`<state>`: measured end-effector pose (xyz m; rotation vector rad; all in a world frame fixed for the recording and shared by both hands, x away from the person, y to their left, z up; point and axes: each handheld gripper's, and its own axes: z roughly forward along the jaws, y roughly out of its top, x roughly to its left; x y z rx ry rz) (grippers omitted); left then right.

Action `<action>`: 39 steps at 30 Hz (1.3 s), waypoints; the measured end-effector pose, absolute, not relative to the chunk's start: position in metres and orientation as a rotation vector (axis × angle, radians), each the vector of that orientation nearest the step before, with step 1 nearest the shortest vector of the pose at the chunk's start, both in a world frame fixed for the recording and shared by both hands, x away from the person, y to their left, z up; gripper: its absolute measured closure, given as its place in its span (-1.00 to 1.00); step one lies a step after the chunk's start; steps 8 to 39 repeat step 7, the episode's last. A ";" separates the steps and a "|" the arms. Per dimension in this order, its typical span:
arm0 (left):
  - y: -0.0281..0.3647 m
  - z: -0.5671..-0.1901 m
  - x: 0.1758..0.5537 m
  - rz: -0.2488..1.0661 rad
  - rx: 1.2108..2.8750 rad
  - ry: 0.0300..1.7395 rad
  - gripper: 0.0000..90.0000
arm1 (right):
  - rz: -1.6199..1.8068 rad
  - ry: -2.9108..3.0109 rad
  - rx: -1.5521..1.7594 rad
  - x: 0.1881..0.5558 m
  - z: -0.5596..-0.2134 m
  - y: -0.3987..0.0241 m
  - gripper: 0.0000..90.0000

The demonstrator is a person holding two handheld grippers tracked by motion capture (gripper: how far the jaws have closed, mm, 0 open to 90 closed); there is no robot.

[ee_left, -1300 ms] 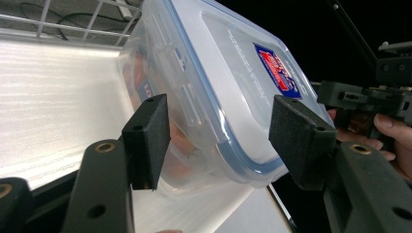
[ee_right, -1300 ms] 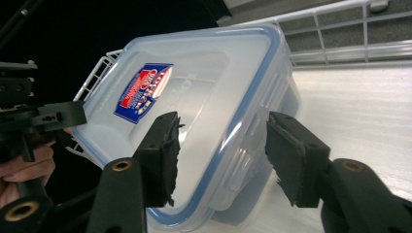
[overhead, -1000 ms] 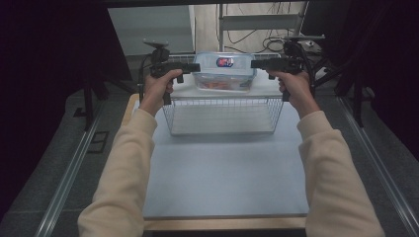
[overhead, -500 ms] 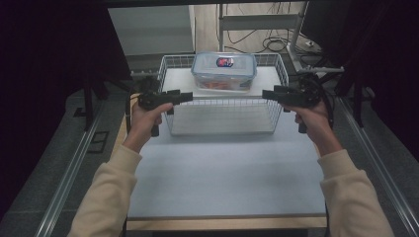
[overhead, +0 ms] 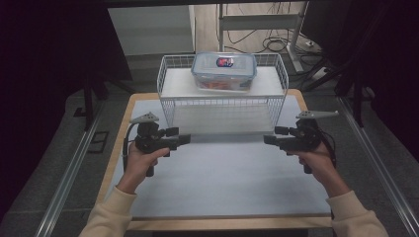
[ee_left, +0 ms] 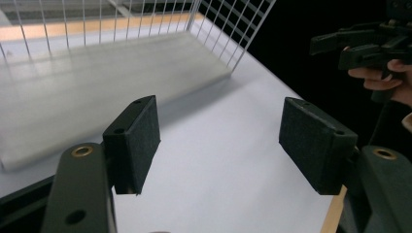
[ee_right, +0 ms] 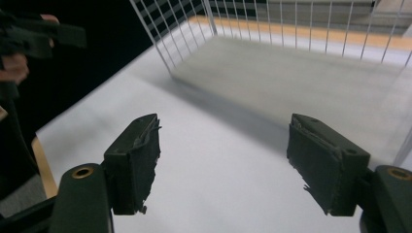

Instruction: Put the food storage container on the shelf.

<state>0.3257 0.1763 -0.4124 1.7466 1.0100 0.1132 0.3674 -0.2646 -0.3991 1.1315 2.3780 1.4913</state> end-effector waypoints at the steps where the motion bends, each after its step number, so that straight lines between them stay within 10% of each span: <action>1: 0.175 -0.413 0.325 0.118 1.753 1.009 -0.32 | 1.483 2.379 1.135 0.366 -0.401 -0.264 -0.40; 39: 0.174 -0.410 0.325 0.135 1.765 1.003 -0.34 | 1.516 2.345 1.106 0.364 -0.398 -0.263 -0.46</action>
